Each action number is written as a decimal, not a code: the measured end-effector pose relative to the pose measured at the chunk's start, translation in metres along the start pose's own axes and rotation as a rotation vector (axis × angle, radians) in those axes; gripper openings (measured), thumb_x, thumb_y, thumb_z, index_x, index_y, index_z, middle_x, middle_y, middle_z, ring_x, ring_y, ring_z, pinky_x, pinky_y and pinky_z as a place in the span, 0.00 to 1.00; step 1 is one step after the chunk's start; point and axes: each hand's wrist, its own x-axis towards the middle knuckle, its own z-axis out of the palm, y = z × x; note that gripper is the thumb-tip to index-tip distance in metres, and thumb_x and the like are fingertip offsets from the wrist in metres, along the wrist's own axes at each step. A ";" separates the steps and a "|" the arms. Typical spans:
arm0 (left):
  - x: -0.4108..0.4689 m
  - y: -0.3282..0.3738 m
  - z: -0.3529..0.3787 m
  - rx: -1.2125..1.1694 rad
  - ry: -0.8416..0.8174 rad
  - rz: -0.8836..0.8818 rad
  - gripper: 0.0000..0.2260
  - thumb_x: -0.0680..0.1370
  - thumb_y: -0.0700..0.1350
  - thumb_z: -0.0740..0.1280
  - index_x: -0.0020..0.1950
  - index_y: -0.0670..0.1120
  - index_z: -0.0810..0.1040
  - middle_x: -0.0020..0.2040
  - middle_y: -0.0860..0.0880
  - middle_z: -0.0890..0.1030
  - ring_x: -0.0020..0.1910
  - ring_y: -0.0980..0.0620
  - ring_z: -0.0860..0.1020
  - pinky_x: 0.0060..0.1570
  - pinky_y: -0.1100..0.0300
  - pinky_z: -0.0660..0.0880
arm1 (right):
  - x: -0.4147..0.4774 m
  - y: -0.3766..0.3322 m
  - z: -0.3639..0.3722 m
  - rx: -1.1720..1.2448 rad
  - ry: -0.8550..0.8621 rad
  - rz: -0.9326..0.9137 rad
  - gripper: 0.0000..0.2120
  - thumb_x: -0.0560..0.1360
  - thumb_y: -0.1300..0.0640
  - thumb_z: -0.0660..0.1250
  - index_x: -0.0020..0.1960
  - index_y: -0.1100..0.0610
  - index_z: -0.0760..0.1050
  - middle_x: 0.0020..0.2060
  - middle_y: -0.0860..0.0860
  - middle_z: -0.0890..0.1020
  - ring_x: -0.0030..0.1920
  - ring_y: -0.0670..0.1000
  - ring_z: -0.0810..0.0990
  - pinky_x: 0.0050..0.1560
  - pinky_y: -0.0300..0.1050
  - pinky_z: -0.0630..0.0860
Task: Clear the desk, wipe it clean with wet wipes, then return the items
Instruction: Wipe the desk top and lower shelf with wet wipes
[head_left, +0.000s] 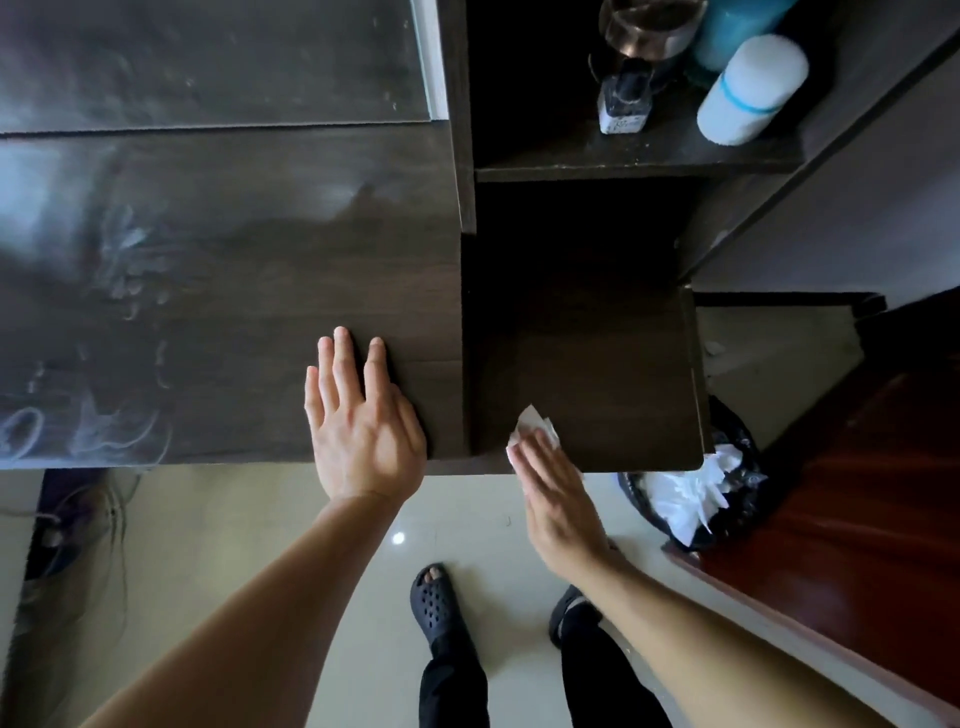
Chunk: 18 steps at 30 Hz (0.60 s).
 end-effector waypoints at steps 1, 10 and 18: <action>0.000 -0.006 -0.002 -0.005 -0.016 0.048 0.22 0.78 0.45 0.52 0.70 0.40 0.68 0.73 0.35 0.62 0.74 0.37 0.58 0.73 0.45 0.54 | -0.003 0.007 -0.006 -0.007 -0.005 -0.004 0.26 0.76 0.67 0.50 0.74 0.59 0.61 0.75 0.54 0.61 0.76 0.51 0.54 0.74 0.48 0.55; 0.022 -0.102 -0.023 -0.037 -0.032 0.184 0.22 0.78 0.48 0.53 0.68 0.40 0.69 0.73 0.37 0.63 0.73 0.38 0.59 0.71 0.43 0.57 | 0.001 -0.058 0.032 0.092 0.341 0.464 0.32 0.65 0.80 0.56 0.67 0.66 0.70 0.68 0.61 0.71 0.71 0.58 0.64 0.71 0.45 0.60; 0.022 -0.106 -0.018 -0.032 0.000 0.216 0.21 0.77 0.45 0.55 0.68 0.39 0.69 0.72 0.36 0.64 0.73 0.37 0.60 0.71 0.43 0.56 | 0.046 -0.168 0.082 0.266 0.424 0.750 0.33 0.65 0.80 0.63 0.70 0.68 0.64 0.72 0.59 0.60 0.73 0.59 0.57 0.64 0.37 0.63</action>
